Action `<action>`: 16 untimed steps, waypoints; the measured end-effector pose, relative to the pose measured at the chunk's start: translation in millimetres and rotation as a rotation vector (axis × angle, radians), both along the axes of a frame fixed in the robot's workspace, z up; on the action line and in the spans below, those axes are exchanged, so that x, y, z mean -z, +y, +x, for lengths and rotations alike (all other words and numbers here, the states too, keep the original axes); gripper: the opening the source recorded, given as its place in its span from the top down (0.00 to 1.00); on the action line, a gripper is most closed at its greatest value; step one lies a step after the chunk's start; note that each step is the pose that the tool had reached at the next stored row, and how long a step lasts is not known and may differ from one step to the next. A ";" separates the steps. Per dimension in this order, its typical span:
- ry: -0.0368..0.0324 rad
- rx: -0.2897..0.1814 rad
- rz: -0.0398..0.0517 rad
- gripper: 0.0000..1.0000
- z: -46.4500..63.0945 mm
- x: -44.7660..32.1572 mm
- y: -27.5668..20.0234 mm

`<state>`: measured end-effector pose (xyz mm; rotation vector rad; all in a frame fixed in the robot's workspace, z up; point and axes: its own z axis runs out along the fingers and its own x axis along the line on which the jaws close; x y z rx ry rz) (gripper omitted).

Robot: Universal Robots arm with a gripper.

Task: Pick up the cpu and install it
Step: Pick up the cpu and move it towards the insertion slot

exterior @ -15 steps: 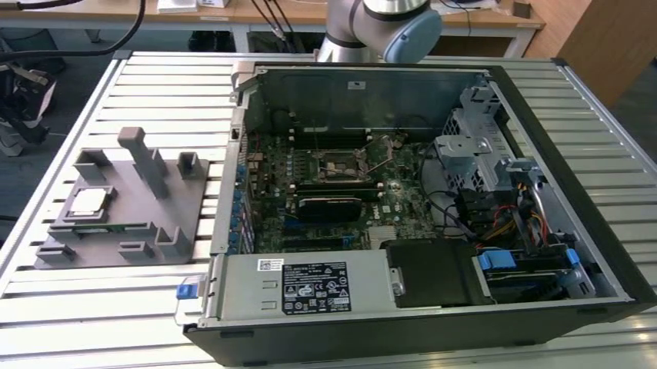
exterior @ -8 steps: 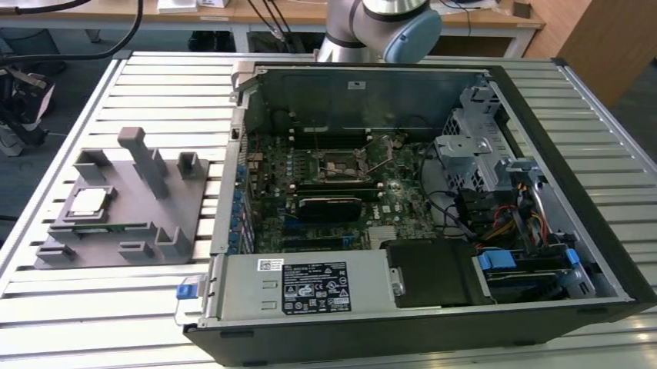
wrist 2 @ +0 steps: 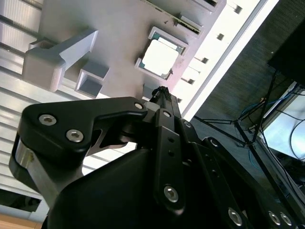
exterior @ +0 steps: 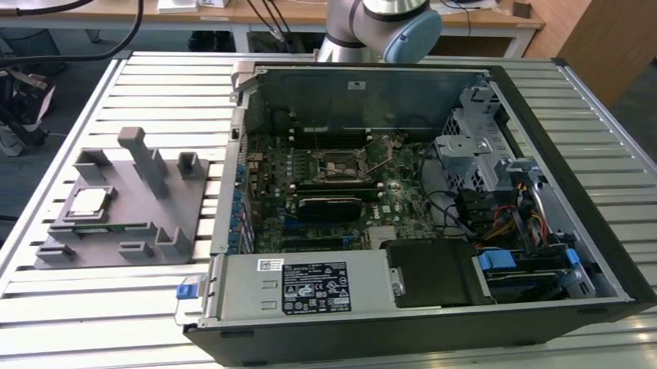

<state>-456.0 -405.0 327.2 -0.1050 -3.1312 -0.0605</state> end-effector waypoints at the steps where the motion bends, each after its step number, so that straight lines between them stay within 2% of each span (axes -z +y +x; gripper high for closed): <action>1: 0.0001 0.000 0.0000 0.89 0.0 0.5 0.0; 16: 0.0001 0.000 -0.0001 0.89 0.0 11.6 -1.2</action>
